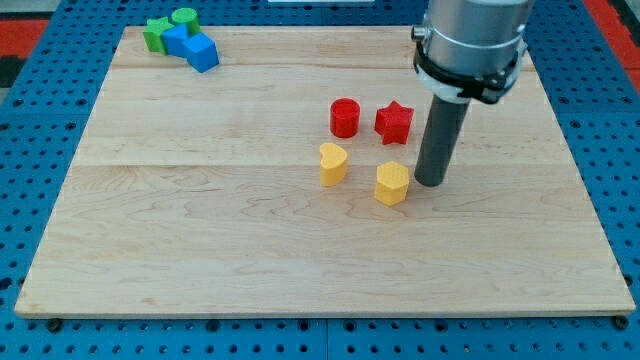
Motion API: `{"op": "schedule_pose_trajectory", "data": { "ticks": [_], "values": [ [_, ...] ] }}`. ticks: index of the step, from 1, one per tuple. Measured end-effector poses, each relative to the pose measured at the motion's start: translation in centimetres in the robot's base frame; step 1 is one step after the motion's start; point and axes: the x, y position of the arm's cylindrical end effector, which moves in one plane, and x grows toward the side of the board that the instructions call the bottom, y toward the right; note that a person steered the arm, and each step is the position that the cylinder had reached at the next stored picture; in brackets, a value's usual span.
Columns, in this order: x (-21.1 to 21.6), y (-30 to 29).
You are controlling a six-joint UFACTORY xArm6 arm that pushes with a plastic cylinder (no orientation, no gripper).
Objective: Slide the yellow hexagon to the yellow heart
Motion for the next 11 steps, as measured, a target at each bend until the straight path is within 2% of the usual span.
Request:
{"op": "schedule_pose_trajectory", "data": {
  "ticks": [2, 6, 8, 10, 11],
  "values": [
    [0.8, -0.6],
    [3.2, -5.6],
    [2.6, -4.8],
    [0.2, -5.3],
    [0.9, -2.8]
  ]
}}
